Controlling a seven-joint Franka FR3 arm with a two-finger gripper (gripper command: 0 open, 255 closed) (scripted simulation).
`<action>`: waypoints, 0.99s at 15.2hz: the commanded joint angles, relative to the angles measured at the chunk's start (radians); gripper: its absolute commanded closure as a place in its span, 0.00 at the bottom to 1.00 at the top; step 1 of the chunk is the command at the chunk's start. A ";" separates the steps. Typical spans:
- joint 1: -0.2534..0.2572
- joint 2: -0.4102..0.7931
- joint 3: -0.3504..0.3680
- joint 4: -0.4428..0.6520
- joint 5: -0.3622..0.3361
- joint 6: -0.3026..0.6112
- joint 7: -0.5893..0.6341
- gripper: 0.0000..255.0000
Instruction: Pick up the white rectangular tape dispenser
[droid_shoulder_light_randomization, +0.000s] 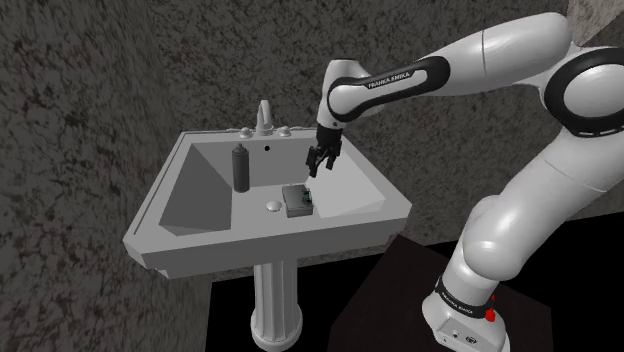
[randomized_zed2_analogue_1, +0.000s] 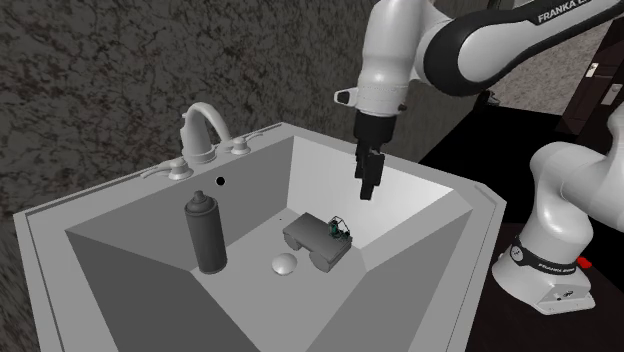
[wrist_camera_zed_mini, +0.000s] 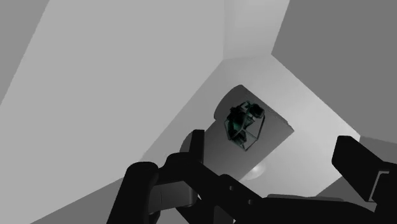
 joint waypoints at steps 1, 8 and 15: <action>0.006 0.079 0.004 0.028 0.007 0.049 -0.002 0.00; 0.011 0.247 0.005 0.071 0.023 0.166 -0.024 0.00; 0.012 0.279 0.006 0.042 0.029 0.226 -0.032 0.00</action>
